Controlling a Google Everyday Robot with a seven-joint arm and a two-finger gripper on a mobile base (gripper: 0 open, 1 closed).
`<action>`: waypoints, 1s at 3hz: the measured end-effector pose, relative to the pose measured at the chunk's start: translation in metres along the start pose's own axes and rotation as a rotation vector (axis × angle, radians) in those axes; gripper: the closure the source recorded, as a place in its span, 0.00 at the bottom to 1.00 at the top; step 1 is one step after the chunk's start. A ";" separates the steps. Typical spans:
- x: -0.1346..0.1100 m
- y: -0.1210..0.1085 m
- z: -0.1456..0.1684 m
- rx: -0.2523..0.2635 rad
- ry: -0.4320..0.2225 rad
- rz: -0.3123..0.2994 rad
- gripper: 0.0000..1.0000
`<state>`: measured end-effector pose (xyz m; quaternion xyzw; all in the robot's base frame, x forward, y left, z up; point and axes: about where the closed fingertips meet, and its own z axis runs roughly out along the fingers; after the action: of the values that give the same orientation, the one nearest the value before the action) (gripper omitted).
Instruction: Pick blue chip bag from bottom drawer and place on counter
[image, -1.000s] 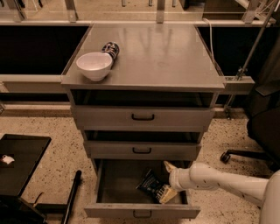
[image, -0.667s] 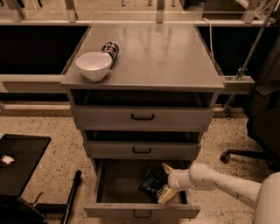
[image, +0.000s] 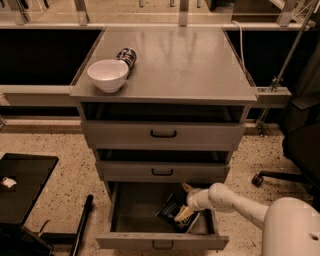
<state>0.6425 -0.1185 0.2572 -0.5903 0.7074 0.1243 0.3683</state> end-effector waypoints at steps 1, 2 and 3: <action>0.001 -0.003 -0.001 0.006 0.000 0.001 0.00; 0.008 -0.002 0.010 0.010 0.012 0.019 0.00; 0.024 0.007 0.030 0.027 0.070 0.016 0.00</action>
Offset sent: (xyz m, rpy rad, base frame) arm 0.0135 -0.0053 -0.0295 -0.0166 0.0144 -0.0647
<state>0.6467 -0.1165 0.2186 -0.5837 0.7260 0.0969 0.3505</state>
